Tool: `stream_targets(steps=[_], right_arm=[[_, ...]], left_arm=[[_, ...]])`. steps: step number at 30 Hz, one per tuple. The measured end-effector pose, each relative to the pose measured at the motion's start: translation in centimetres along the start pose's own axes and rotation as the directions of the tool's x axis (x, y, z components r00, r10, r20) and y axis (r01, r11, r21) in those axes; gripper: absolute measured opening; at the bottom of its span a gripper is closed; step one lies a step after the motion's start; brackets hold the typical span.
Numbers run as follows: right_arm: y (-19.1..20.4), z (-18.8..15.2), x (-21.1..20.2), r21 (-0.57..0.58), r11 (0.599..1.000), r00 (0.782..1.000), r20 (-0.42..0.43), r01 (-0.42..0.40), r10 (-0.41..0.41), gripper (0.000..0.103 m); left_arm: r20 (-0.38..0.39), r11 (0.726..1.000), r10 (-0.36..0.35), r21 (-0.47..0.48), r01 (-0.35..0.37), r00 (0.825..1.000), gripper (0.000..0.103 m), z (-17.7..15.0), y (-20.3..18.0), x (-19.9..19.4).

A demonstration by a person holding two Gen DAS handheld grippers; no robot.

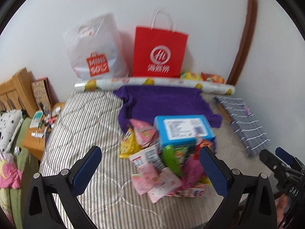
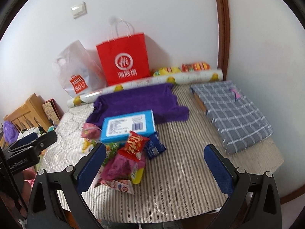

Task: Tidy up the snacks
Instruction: 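Reach the right gripper into the pile and grasp the red candy packet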

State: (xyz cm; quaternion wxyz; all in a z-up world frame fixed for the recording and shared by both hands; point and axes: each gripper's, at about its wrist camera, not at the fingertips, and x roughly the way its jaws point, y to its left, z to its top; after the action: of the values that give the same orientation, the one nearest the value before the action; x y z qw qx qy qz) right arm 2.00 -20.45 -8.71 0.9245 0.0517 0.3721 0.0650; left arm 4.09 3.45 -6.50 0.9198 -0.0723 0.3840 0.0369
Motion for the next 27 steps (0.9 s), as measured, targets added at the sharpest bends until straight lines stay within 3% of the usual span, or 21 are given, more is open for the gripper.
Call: stream_targets(steps=[7,11,15,22,24,26,27], right_arm=[[-0.4,-1.3,6.4,0.042,0.998,0.992,-0.123,-0.036,0.041,0.079],[0.4,-1.6,9.6,0.075,0.993,0.981,-0.164,-0.092,0.103,0.072],[1.4,-1.4,12.2,0.113,0.983,0.969,-0.188,-0.142,0.161,0.072],[2.6,-1.0,15.8,0.147,0.981,0.958,-0.238,-0.128,0.161,0.066],[2.7,-1.1,16.5,0.151,0.981,0.956,-0.25,-0.119,0.154,0.062],[2.9,-1.2,17.0,0.153,0.981,0.954,-0.256,-0.12,0.157,0.046],[3.0,-1.2,17.1,0.149,0.981,0.953,-0.257,-0.123,0.158,0.042]], left_arm=[[-0.083,0.998,0.032,-0.042,-0.036,0.996,0.101,-1.3,3.1,4.6],[-0.107,0.997,0.047,-0.048,-0.053,0.993,0.101,-1.6,4.6,6.2],[-0.116,0.996,0.053,-0.071,-0.061,0.992,0.101,-1.9,6.3,7.0],[-0.132,0.993,0.046,-0.105,-0.061,0.99,0.101,-2.2,8.3,8.4],[-0.133,0.992,0.04,-0.113,-0.056,0.99,0.101,-2.3,8.7,8.6],[-0.134,0.992,0.033,-0.114,-0.048,0.99,0.101,-2.3,8.8,8.7],[-0.137,0.993,0.025,-0.112,-0.04,0.99,0.101,-2.4,8.7,8.8]])
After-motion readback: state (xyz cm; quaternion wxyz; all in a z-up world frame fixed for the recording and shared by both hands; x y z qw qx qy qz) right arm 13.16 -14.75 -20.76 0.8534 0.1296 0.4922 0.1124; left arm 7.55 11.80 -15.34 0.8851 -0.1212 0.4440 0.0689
